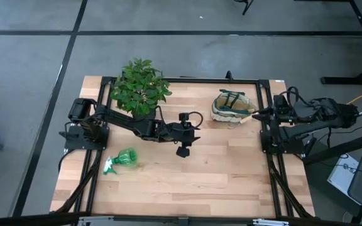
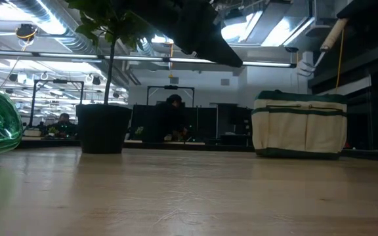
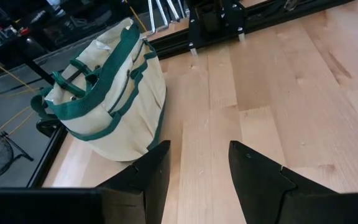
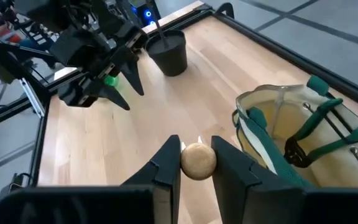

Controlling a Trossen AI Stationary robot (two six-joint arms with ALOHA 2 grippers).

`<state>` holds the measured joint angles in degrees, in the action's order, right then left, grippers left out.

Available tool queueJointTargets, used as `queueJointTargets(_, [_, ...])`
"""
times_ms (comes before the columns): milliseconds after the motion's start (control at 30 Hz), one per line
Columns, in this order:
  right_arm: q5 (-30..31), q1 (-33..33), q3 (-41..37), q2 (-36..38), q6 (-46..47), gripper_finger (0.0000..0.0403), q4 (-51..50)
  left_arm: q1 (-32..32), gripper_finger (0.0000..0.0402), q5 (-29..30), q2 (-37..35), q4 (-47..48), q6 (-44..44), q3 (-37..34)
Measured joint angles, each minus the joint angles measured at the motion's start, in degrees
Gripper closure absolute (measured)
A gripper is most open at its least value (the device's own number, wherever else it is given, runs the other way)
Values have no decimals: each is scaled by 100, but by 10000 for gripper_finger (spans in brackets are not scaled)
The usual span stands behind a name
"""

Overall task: Pick & Place Garden tools in Gardening bag
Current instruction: Put the brown hand rake into the white gardening bag

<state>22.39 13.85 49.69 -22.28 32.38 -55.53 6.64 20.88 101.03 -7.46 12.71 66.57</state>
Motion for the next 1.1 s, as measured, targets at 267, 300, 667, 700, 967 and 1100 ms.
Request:
queueJointTargets(267, [744, 0, 0, -1, -87, 337, 0, 0, 245, 0, 0, 0, 0, 0])
queueJointTargets(300, [833, 0, 0, -1, -87, 337, 0, 0, 245, 0, 0, -2, 2, 0])
queueJointTargets(667, [2035, -2, 0, -16, 62, 337, 2, -5, 246, 0, 0, -4, 2, 0])
queueJointTargets(700, [2093, 0, 0, -28, 101, 337, -7, -5, 246, 0, 0, -6, 2, 0])
queueJointTargets(967, [2436, -7, -212, -101, 583, 337, -255, -5, 246, 0, -2, -48, 2, 0])
queueJointTargets(1100, [2658, -7, -391, -101, 741, 337, -253, -5, 247, 0, -2, -48, 2, 0])
